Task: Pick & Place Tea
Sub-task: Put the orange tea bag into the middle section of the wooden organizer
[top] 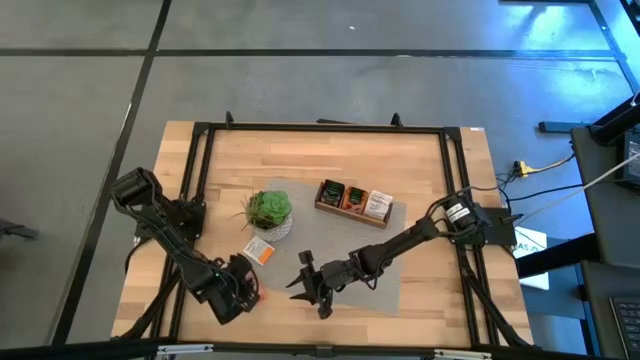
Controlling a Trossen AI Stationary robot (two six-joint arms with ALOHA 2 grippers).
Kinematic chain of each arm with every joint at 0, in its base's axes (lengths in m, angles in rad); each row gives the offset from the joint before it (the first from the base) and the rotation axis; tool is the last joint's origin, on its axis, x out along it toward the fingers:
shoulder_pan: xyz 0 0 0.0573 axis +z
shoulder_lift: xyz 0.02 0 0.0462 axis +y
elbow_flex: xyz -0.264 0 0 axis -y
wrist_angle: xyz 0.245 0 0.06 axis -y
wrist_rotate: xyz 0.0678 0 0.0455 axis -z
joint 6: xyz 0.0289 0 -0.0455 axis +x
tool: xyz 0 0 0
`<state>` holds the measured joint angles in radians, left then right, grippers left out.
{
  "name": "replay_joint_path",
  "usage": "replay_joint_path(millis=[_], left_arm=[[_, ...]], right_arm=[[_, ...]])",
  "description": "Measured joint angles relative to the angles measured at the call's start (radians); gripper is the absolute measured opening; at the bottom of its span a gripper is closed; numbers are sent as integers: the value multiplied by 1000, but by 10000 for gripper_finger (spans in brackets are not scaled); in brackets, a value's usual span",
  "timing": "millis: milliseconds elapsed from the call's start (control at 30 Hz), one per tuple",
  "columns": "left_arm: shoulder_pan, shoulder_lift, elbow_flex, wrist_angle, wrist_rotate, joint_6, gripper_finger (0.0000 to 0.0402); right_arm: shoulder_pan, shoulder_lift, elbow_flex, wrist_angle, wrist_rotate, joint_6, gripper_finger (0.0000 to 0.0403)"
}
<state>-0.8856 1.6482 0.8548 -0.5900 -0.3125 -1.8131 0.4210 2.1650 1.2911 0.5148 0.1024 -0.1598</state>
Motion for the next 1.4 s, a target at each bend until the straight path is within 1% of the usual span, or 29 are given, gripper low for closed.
replay_joint_path(millis=[200, 567, 1000, 1100, 1233, 1300, 1400], left_arm=[[0, -4, -22, 5, 6, -22, 175], [-1, -2, -25, -1, 3, -15, 80], [-1, -5, -26, 6, -2, 2, 6], [-1, -23, -28, 9, -2, 3, 4], [0, -64, -28, 24, -12, 41, 7], [1, -81, -28, 47, -50, 80, 4], [12, -102, -28, 130, -140, 192, 3]], right_arm=[[-4, 14, 0, 12, 0, -3, 141], [-12, 15, 0, -4, 1, -3, 141], [-12, 13, 0, -23, 1, -5, 141], [-12, -28, 0, -110, 1, -7, 141], [-14, -119, 2, -280, 8, -3, 141], [-14, -150, 2, -358, 9, -2, 141], [-14, -194, 2, -460, 10, 2, 141]])
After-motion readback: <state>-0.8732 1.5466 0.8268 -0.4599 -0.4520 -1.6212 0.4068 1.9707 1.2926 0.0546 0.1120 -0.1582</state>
